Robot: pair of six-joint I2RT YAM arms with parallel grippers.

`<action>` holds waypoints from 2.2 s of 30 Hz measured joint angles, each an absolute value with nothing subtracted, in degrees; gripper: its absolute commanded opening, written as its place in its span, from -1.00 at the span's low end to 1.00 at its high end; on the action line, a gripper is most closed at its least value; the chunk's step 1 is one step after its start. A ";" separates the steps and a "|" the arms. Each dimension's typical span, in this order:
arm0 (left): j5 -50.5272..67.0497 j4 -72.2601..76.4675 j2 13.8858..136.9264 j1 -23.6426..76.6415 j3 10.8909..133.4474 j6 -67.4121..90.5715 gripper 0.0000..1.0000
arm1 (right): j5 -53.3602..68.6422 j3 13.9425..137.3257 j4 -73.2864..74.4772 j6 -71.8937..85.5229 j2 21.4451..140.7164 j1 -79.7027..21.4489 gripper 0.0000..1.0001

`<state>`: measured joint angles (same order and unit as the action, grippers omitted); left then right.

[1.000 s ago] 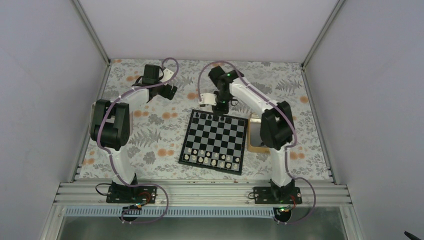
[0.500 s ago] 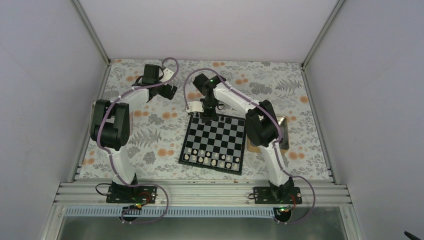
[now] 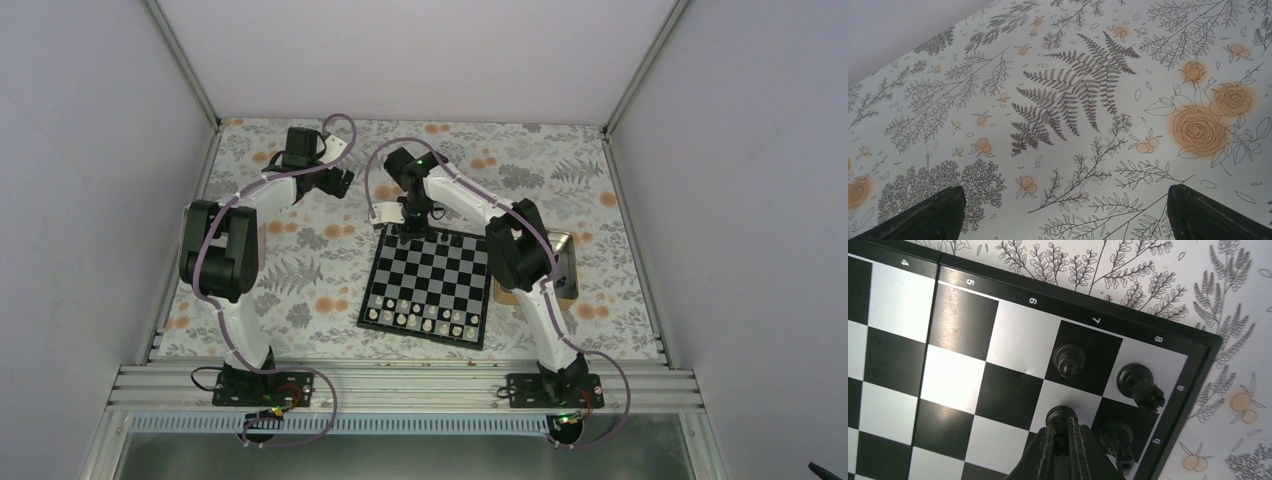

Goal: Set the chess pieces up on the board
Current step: Place the chess piece on the chessboard, then pick up the chess piece from the storage box.

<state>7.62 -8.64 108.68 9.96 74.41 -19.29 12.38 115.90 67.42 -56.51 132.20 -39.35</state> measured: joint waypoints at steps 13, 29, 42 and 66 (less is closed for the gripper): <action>8.36 -8.60 108.66 9.72 74.32 -19.29 1.00 | 12.49 116.01 67.05 -56.55 133.56 -39.35 -0.55; 8.60 -8.60 108.60 9.69 74.32 -19.29 1.00 | 13.45 115.04 67.48 -56.29 120.49 -37.78 -0.35; 8.16 -8.56 108.60 9.50 74.32 -19.25 1.00 | 7.66 80.29 65.43 -55.81 92.77 -9.58 -0.36; 8.23 -8.40 108.60 9.50 74.32 -18.96 1.00 | 1.58 51.31 56.47 -55.66 83.72 -8.03 -0.27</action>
